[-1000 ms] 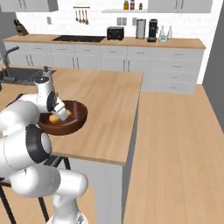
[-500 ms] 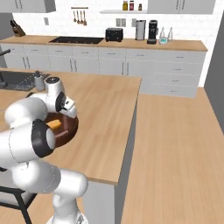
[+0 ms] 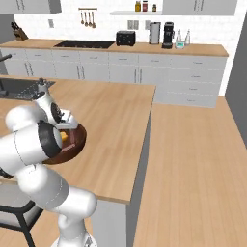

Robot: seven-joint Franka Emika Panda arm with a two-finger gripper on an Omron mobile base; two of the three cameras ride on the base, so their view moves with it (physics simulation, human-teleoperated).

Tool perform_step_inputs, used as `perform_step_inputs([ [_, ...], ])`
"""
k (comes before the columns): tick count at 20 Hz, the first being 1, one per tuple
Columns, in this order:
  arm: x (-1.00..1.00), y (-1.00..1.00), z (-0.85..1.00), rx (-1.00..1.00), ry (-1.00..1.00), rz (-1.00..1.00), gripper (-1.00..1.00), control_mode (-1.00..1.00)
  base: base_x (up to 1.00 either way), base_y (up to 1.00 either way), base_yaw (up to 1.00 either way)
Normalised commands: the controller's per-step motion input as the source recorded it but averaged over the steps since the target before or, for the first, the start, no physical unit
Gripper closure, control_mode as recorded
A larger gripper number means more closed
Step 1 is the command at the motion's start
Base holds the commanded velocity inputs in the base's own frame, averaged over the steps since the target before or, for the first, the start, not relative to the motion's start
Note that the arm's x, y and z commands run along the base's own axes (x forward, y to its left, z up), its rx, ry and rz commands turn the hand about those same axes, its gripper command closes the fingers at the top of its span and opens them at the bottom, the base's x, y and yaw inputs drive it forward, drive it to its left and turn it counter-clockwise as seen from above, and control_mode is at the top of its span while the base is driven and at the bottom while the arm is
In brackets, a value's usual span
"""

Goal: Place one bun and one sausage from the bowl on each plate.

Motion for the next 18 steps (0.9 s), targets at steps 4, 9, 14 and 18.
perform_step_inputs([
  [4, 0.23, 0.0, -0.46, -0.01, -0.2, 0.0, -1.0, -1.0, 0.0, 0.0, 0.0],
  [9, 0.16, -0.27, -0.28, 0.0, -0.04, 0.0, -1.0, -1.0, 0.0, 0.0, 0.0],
  [14, 0.31, 0.0, -0.16, 0.0, 0.01, 0.0, -1.0, -1.0, 0.0, 0.0, 0.0],
  [18, 0.46, 0.01, -0.16, 0.0, 0.05, -0.04, -1.0, -1.0, 0.0, 0.0, 0.0],
])
